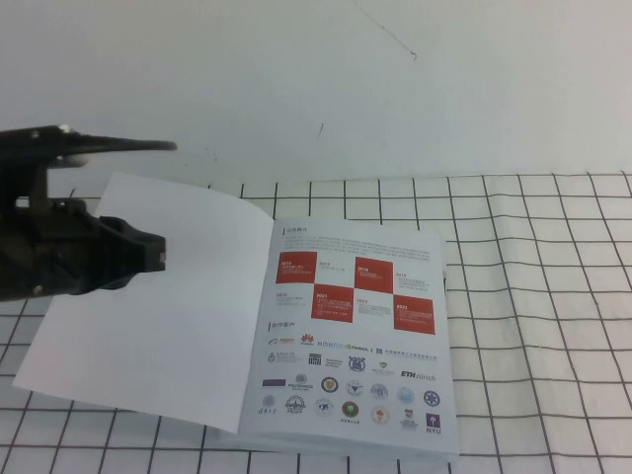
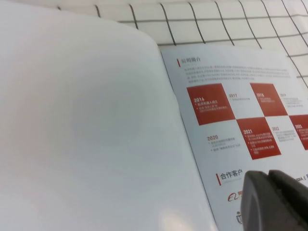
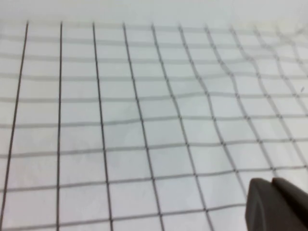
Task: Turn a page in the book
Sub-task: Open the closed book
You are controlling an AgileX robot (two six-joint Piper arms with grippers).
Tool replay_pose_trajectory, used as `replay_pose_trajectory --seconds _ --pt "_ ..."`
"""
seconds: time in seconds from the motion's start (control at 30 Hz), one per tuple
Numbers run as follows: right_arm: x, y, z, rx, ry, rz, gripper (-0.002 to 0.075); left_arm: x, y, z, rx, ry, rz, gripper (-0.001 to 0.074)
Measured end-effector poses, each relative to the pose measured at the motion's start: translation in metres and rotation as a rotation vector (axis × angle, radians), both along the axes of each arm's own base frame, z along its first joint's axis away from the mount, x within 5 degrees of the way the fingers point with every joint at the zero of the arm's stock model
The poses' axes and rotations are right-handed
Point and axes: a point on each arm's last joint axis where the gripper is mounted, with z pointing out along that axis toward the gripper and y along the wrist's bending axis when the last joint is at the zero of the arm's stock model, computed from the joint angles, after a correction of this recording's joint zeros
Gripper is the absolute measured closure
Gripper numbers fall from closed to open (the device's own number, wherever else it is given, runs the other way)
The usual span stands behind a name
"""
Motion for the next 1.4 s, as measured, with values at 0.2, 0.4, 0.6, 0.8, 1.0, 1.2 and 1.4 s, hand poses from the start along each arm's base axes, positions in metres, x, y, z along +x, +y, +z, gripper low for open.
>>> replay_pose_trajectory --seconds 0.2,0.4,0.6,0.8,1.0,1.2,1.4 --pt "0.026 0.017 -0.027 0.039 0.306 0.116 0.0728 0.033 -0.010 -0.022 -0.029 0.072 -0.116 0.0738" --pt "0.038 0.043 -0.033 -0.011 0.494 0.344 0.0728 0.048 -0.010 -0.032 -0.029 0.089 -0.106 0.0738" --pt "0.044 0.057 -0.024 -0.045 0.481 0.480 0.0728 0.050 -0.010 -0.035 -0.040 0.092 -0.087 0.0738" --pt "0.045 0.060 -0.023 -0.001 0.469 0.485 0.0728 0.051 -0.008 -0.036 -0.032 0.089 -0.064 0.0737" --pt "0.045 0.072 -0.019 0.107 0.463 0.568 0.0728 0.048 -0.006 -0.046 -0.024 0.111 -0.040 0.0737" --pt "0.060 0.091 -0.013 0.233 0.479 0.703 0.0728 0.042 -0.004 -0.063 -0.014 0.156 -0.010 0.0737" --pt "0.074 0.118 -0.025 0.414 0.555 0.854 0.0728 0.035 -0.003 -0.077 -0.091 0.205 0.081 0.0737"
